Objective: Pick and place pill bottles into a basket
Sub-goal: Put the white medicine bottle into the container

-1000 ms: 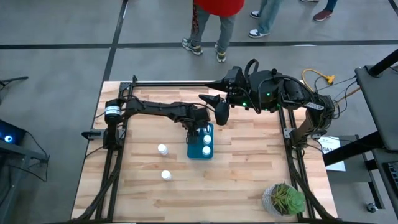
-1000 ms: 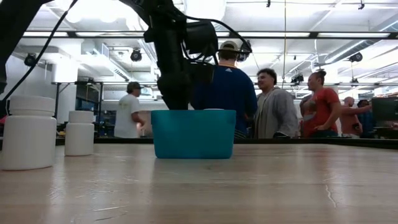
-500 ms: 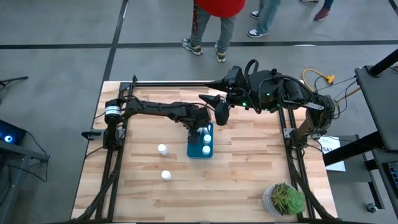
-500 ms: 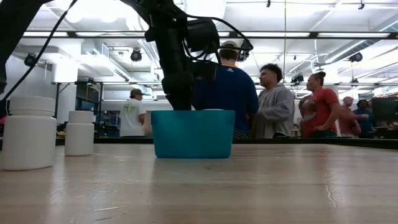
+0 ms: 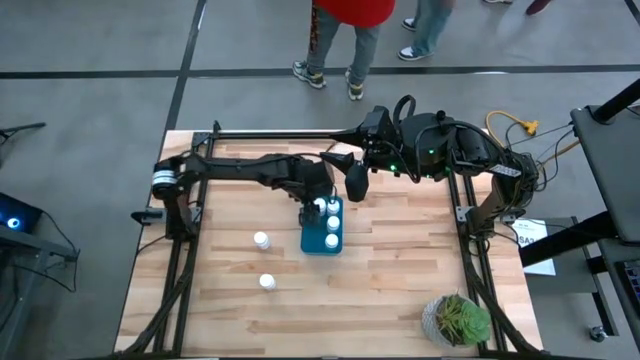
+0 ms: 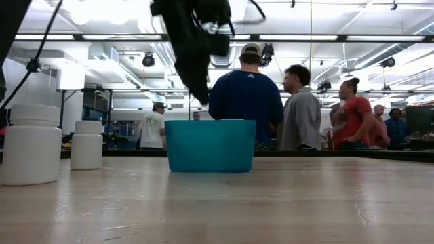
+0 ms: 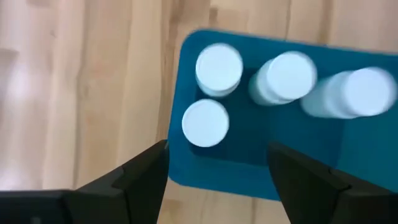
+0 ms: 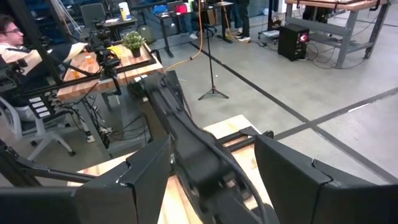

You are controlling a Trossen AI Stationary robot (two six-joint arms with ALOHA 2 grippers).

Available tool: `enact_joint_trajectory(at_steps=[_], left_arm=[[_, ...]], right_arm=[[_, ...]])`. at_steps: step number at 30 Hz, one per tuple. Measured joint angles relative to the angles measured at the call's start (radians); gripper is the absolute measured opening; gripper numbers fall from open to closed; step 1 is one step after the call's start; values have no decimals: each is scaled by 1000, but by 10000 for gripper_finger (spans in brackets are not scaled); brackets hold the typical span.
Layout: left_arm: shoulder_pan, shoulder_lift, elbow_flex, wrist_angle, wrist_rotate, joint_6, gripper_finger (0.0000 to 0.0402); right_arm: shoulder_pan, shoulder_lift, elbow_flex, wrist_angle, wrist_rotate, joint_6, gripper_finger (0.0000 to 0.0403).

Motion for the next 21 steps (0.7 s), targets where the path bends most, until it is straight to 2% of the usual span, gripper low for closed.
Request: enact_joint_trajectory(at_steps=[9,15,21], left_arm=[[-81,-137,-5,-111,9,-2,251],[-138,-181,-10,-176,9,-21,251],[-190,-263,-110,-182,10,-64,251]], right_arm=[[0,0,1,1,0,-8,224],[0,0,1,4,0,-8,224],[0,0,2,17,0,-4,224]])
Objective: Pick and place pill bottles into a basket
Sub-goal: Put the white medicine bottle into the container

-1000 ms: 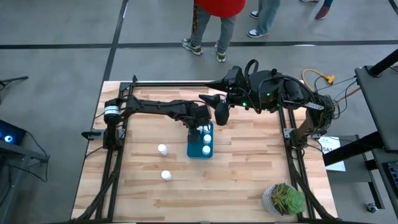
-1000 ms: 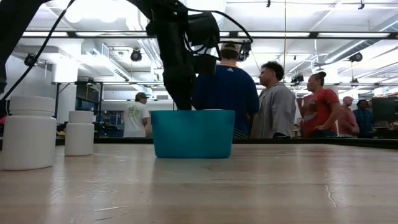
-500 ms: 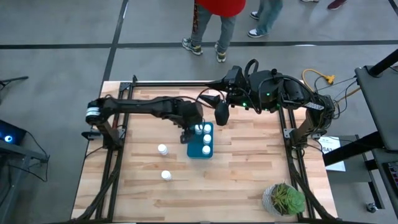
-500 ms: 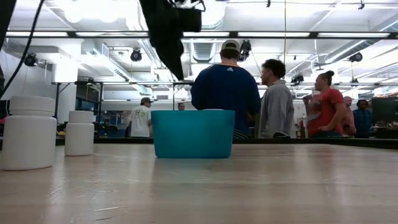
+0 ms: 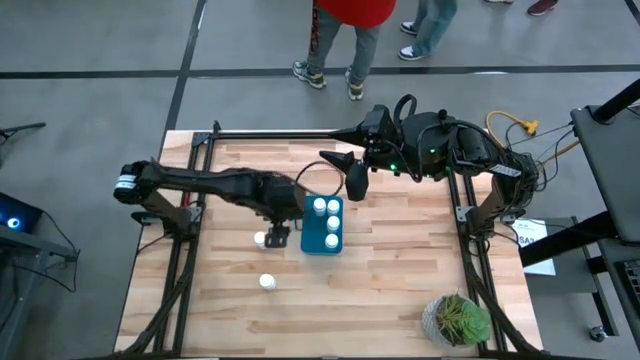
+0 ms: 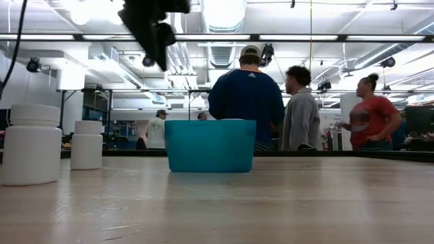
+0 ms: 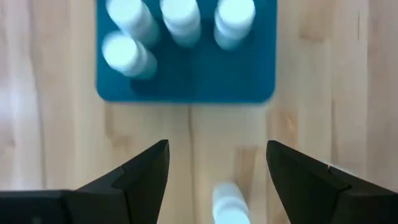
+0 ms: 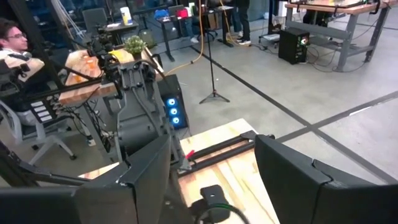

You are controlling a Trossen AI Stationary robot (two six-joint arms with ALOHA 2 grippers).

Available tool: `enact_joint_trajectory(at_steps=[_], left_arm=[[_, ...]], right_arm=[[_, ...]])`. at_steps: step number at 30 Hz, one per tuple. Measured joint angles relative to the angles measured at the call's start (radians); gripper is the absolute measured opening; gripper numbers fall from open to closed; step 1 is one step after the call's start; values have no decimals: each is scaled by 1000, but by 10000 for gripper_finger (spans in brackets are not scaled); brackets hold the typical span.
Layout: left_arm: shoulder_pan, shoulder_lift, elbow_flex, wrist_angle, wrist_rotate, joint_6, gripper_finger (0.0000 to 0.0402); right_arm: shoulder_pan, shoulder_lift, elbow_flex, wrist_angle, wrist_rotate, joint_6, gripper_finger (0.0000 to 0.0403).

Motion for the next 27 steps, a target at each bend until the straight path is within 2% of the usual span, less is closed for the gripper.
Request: enact_joint_trajectory(at_steps=[5,12,20,27], left_arm=[[-40,-112,-112,10,2,-65,251],[-61,-219,-240,34,2,-76,251],[-60,-279,-420,133,33,-94,251],[-60,-312,-511,165,48,-114,251]], right_arm=[[0,0,0,20,0,-1,224],[0,-1,0,27,0,-3,224],[0,-2,0,35,0,-3,224],[0,-2,-1,37,0,0,224]])
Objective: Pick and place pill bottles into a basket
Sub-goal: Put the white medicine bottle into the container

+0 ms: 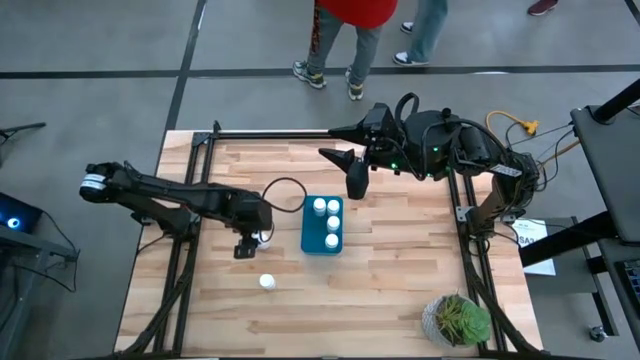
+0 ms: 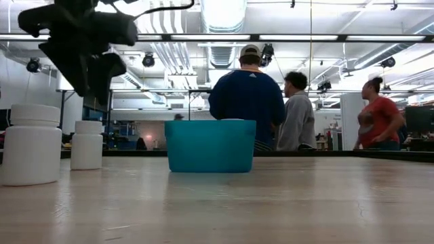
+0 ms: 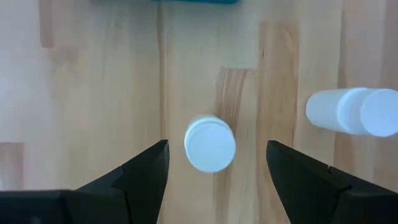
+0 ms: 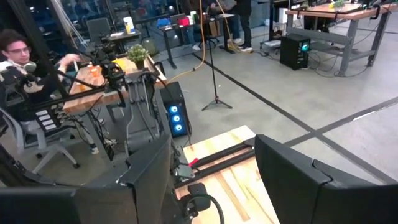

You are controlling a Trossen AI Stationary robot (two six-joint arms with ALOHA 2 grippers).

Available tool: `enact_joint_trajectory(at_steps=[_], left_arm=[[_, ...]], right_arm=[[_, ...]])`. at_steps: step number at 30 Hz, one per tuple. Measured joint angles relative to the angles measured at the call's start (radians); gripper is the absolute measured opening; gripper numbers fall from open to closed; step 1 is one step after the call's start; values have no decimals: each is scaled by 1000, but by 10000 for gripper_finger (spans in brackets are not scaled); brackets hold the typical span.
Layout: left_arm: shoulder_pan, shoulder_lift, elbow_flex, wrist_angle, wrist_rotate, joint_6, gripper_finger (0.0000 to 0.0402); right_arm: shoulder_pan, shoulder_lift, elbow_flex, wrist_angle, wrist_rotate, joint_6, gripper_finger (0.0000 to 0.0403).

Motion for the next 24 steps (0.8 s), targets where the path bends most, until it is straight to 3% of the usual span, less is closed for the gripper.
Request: enact_joint_trajectory(at_steps=[24], left_arm=[[0,23,-174,181,43,-74,251]], right_arm=[[0,0,-4,8,1,5,224]])
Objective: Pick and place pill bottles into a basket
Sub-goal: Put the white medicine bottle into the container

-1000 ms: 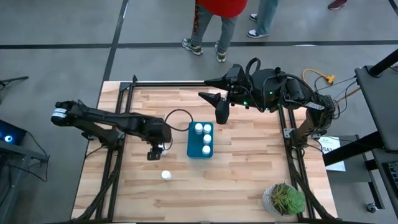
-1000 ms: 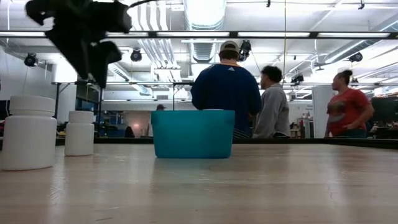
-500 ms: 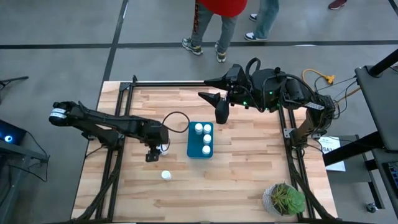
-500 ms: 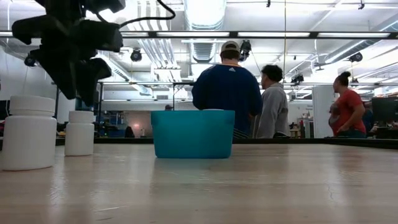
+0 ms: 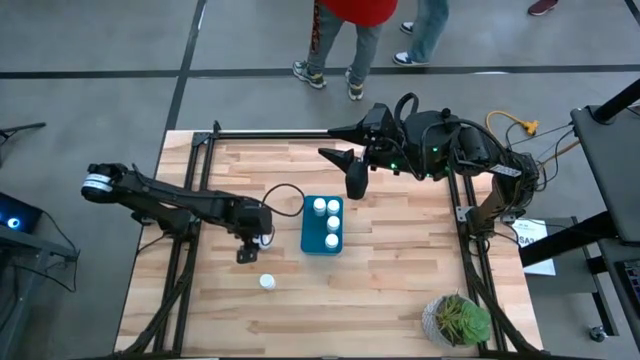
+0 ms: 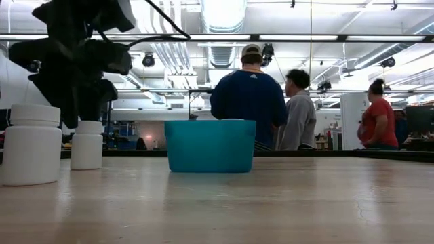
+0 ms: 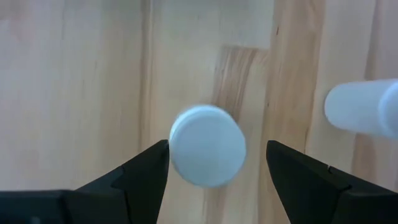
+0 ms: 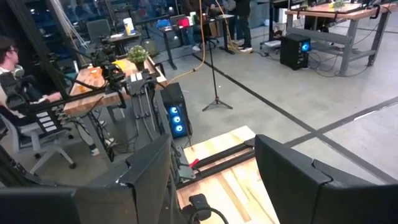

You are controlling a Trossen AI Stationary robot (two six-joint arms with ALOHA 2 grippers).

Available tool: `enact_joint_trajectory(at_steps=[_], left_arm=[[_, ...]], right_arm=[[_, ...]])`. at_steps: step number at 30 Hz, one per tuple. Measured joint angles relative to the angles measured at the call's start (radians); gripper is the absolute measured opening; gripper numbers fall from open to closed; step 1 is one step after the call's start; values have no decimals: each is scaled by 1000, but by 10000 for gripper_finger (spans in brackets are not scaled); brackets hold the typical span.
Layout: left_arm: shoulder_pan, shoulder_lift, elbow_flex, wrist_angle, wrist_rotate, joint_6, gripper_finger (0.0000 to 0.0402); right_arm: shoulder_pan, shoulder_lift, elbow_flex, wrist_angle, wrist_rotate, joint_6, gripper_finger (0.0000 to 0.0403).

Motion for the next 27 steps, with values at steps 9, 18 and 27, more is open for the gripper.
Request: enact_joint_trajectory(at_steps=[9,18,27], left_arm=[[0,1,-36,71,-9,-23,251],[0,1,-51,67,-55,-64,187],[0,-1,-44,75,-53,-84,137]], right_arm=[[0,6,-2,0,0,6,224],[0,6,-2,0,0,11,224],[0,6,-2,1,0,11,224]])
